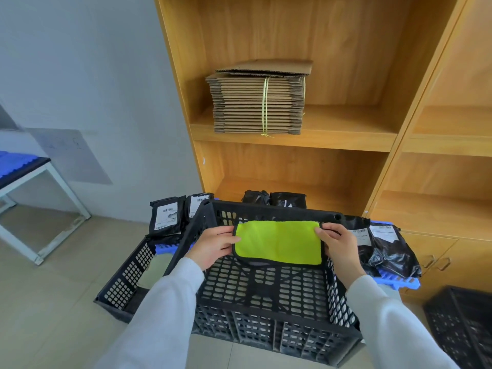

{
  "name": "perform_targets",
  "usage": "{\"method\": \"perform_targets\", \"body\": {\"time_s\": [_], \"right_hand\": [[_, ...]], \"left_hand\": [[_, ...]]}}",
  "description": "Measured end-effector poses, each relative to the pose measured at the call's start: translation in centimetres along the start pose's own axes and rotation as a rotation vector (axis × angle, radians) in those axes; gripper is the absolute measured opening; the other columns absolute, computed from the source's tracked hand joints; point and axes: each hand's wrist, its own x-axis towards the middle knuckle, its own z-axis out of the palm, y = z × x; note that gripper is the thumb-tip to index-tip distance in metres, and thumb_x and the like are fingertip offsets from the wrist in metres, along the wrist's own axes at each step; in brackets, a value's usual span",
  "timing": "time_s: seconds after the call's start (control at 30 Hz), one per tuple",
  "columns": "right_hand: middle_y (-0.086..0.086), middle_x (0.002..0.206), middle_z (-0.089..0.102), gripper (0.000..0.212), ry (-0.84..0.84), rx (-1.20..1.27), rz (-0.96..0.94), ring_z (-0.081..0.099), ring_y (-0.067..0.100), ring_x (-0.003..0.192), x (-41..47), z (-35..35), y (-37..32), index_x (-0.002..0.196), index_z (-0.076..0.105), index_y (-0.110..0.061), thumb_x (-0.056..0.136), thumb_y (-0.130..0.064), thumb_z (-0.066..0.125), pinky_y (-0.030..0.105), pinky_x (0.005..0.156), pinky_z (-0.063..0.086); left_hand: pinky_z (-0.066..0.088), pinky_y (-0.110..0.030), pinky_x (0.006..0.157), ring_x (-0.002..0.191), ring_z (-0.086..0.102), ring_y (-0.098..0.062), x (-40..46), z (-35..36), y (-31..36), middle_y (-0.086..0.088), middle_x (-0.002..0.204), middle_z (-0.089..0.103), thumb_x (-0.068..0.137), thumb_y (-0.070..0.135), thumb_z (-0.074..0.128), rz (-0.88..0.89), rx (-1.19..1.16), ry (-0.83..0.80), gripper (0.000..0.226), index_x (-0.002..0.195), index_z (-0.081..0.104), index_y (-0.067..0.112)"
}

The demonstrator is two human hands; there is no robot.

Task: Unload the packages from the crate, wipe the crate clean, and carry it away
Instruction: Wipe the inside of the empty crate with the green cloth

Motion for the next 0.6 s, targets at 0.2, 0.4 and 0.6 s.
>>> {"method": "perform_targets", "body": {"time_s": [0.2, 0.4, 0.6], "right_hand": [[0.001, 0.095, 0.078, 0.023, -0.004, 0.005, 0.015, 0.071, 0.024, 0.099, 1.0, 1.1, -0.9, 0.102, 0.07, -0.018, 0.084, -0.027, 0.082, 0.052, 0.096, 0.055], [0.013, 0.098, 0.074, 0.025, -0.001, 0.087, 0.015, 0.07, 0.027, 0.097, 1.9, 1.4, -2.7, 0.098, 0.07, -0.006, 0.087, -0.028, 0.079, 0.042, 0.087, 0.06], [0.016, 0.097, 0.077, 0.022, 0.01, 0.09, 0.063, 0.075, 0.031, 0.093, 3.3, 1.9, -3.8, 0.098, 0.07, -0.004, 0.089, -0.023, 0.077, 0.043, 0.086, 0.062]], "left_hand": [[0.06, -0.04, 0.085, 0.099, 0.075, -0.027, 1.9, 0.6, 1.8, -0.009, 0.101, 0.079, 0.084, 0.039, 0.083, -0.102, -0.193, 0.249, 0.038, 0.109, 0.075, 0.011], [0.059, -0.031, 0.071, 0.086, 0.075, -0.021, 4.0, -0.6, 3.4, -0.013, 0.101, 0.078, 0.083, 0.013, 0.084, -0.078, -0.252, 0.3, 0.031, 0.109, 0.072, 0.001], [0.055, -0.036, 0.098, 0.099, 0.073, -0.024, 5.4, -1.4, 4.9, -0.017, 0.108, 0.076, 0.083, 0.002, 0.082, 0.009, -0.276, 0.308, 0.032, 0.112, 0.072, -0.004]]}}
